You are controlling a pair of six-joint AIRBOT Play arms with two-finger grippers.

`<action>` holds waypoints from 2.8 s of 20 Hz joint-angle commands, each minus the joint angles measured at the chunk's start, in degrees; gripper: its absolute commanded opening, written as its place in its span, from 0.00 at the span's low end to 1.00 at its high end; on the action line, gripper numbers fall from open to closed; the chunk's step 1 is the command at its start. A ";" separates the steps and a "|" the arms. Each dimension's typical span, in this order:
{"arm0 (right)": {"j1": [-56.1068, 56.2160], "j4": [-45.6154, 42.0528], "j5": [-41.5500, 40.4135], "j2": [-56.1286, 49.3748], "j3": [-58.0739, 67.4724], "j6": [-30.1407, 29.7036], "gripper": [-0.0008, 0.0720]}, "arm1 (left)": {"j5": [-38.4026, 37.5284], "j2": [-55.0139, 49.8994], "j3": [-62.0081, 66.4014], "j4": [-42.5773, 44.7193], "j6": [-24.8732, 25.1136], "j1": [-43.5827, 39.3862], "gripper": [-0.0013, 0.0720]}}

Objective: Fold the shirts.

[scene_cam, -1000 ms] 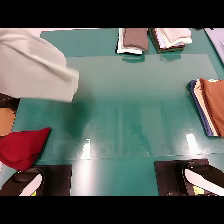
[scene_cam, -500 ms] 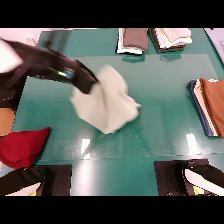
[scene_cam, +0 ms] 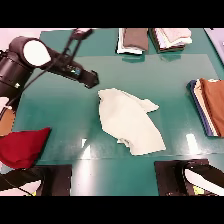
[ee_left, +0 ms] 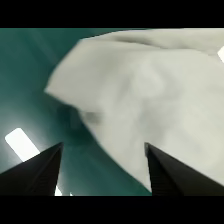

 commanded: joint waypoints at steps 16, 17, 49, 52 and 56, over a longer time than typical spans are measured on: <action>-0.02 -0.02 4.61 -0.83 -0.09 0.04 0.04 | 23.54 -21.86 -10.19 -29.31 4.66 4.22 0.57; -0.04 -0.13 5.77 -0.96 -0.48 0.04 0.04 | 22.84 -21.86 -9.42 -28.70 4.68 4.79 0.22; 5.79 5.57 -7.37 -11.45 -50.86 -0.70 0.04 | 7.48 5.25 -3.15 -1.57 4.24 14.19 0.05; 0.66 3.04 -1.01 -2.75 -36.06 -0.68 0.04 | 8.33 14.12 4.57 -0.22 4.26 14.19 0.05; -6.08 3.04 1.07 6.47 -14.86 -0.63 0.04 | 8.35 23.82 11.78 -0.90 4.28 14.19 0.05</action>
